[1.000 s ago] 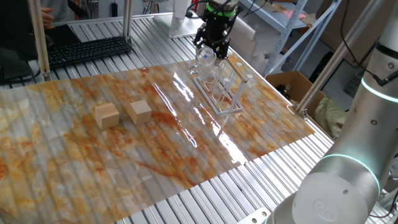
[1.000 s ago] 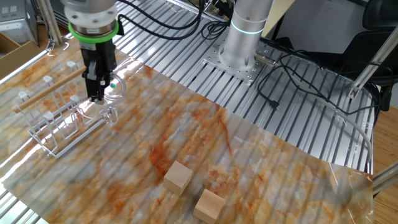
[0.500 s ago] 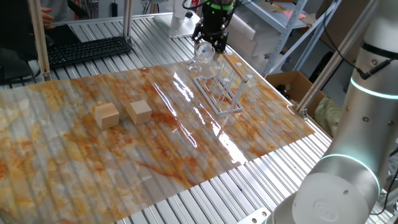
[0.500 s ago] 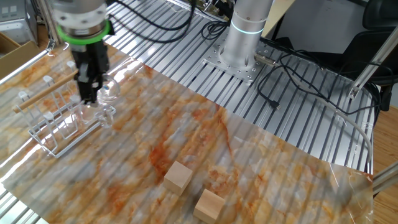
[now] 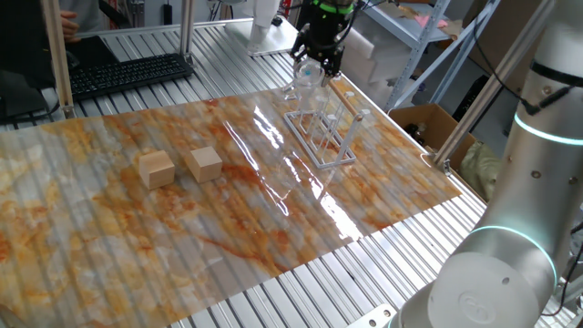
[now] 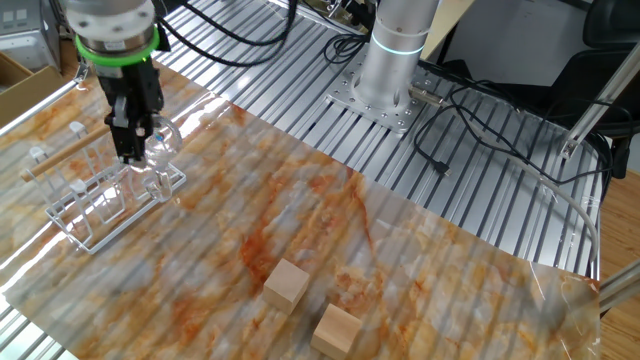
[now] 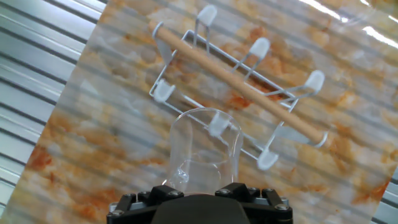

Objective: Put the cup on the cup rack

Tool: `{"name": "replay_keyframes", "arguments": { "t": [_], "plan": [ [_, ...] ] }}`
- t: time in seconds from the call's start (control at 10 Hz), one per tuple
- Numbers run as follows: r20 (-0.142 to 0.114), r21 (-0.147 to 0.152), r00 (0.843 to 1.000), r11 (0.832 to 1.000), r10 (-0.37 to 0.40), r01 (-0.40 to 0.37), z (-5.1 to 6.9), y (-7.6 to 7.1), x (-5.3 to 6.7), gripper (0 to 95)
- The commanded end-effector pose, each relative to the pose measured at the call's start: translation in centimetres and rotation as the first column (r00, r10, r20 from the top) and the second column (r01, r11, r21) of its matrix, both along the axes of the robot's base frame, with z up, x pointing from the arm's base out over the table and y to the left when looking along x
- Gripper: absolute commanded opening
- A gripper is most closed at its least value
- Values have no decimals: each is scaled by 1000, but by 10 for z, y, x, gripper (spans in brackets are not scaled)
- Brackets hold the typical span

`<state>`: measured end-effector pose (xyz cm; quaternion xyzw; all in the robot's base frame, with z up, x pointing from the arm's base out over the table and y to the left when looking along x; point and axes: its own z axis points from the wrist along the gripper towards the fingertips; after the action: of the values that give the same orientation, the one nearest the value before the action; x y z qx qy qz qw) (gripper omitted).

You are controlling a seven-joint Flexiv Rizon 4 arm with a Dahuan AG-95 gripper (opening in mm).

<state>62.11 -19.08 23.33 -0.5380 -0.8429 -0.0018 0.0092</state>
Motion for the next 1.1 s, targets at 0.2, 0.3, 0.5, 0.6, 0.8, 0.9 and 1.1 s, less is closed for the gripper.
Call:
{"name": "replay_keyframes", "arguments": {
  "t": [0.2,0.3,0.5,0.6,0.8,0.9,1.1],
  "plan": [
    [-3,58,999,997,-52,52,-1,-16,6,0],
    [-7,75,997,994,-75,75,-3,-20,8,0],
    [-9,110,994,988,-110,110,-6,-25,12,0],
    [-8,133,992,983,-128,128,-6,-26,13,0],
    [-13,202,986,966,-165,164,-8,-28,15,0],
    [-12,209,986,964,-167,166,-8,-28,15,0],
    [-4,214,987,964,-163,160,-10,-31,18,0]
  ]
}}
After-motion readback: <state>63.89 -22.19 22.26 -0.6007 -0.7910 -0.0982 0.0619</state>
